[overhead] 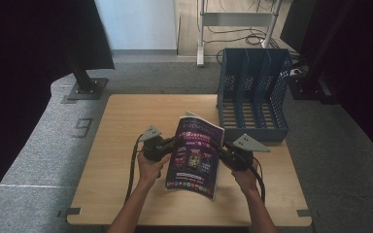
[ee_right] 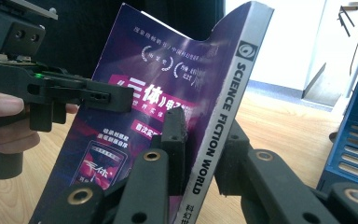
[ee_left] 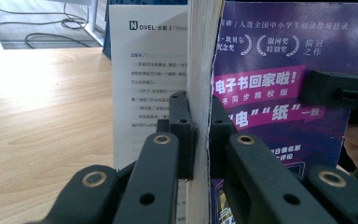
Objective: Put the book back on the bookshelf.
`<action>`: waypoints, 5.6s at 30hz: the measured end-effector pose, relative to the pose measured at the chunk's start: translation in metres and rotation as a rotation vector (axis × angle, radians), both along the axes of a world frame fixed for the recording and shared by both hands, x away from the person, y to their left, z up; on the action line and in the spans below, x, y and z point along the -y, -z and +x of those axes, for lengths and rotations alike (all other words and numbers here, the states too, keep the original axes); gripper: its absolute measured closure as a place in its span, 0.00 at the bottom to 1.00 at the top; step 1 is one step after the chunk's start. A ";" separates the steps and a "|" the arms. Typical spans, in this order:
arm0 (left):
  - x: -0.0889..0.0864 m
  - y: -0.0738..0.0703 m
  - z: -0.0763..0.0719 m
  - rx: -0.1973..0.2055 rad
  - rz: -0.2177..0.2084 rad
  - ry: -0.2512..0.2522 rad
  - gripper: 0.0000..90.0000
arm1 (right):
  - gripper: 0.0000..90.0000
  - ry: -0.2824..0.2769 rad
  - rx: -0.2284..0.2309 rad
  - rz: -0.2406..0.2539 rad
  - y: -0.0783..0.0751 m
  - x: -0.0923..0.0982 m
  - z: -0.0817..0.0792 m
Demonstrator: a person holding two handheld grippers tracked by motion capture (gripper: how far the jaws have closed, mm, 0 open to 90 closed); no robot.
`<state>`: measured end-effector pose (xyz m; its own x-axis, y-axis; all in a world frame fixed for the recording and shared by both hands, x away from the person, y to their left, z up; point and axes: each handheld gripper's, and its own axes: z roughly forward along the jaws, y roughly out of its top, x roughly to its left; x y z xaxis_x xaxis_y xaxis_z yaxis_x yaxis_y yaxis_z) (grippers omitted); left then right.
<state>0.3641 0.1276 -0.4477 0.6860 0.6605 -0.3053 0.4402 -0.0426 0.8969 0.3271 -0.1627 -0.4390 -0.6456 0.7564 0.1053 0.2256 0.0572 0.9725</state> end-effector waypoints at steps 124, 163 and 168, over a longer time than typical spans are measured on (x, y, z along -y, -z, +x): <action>0.014 -0.025 0.025 0.048 0.066 -0.005 0.32 | 0.90 -0.055 0.164 -0.059 -0.011 0.004 -0.019; 0.019 -0.040 0.022 0.066 0.050 0.018 0.36 | 0.89 -0.016 0.166 -0.158 -0.006 -0.016 -0.009; 0.018 -0.040 0.020 0.072 0.049 0.019 0.36 | 0.83 -0.059 0.154 -0.120 -0.009 -0.015 -0.009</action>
